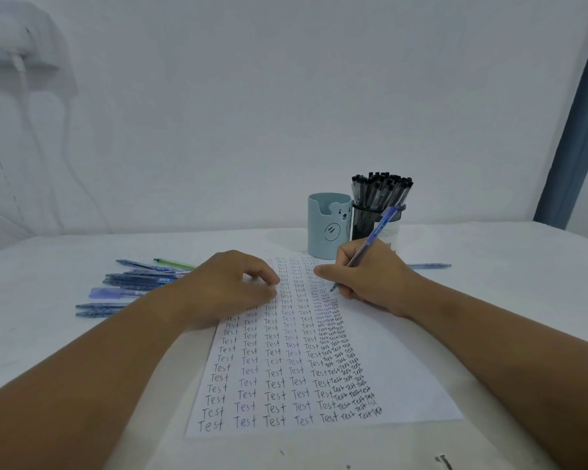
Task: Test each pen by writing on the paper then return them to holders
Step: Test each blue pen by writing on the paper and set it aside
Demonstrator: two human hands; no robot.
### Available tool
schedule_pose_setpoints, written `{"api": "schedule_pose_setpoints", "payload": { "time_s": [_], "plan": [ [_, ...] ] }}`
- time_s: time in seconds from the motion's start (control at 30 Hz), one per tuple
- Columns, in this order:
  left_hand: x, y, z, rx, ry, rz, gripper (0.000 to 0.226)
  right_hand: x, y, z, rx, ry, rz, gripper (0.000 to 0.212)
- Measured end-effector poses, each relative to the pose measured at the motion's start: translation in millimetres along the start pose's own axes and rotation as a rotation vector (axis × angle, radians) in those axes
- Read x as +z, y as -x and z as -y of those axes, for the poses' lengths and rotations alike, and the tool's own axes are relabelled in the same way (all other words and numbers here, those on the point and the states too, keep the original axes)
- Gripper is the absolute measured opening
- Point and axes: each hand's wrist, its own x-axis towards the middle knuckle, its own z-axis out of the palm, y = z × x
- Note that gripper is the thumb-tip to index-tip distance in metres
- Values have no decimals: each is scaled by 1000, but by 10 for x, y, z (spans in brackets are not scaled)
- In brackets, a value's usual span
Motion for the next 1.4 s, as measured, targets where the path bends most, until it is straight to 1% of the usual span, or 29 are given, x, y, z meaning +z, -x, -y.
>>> {"api": "schedule_pose_setpoints", "payload": {
  "time_s": [0.13, 0.37, 0.73, 0.9, 1.1, 1.27, 1.4],
  "plan": [
    [-7, -19, 17, 7, 0, 13, 10, 5, -7, -24, 24, 38, -28, 37],
    [-30, -56, 69, 13, -38, 36, 12, 8, 11, 2, 44, 82, -22, 33],
    [-33, -102, 109, 51, -65, 56, 11, 26, -7, -5, 10, 100, -8, 34],
    [-36, -104, 115, 32, -46, 57, 11, 31, -6, 8, -14, 127, 1, 35],
    [-34, -102, 125, 33, -45, 56, 12, 26, -22, -20, -11, 84, -14, 33],
    [-40, -101, 126, 41, -48, 64, 12, 29, -16, -7, -27, 117, 8, 32],
    [-36, -109, 144, 23, -33, 62, 12, 37, -41, -10, -41, 154, -14, 32]
  ]
}}
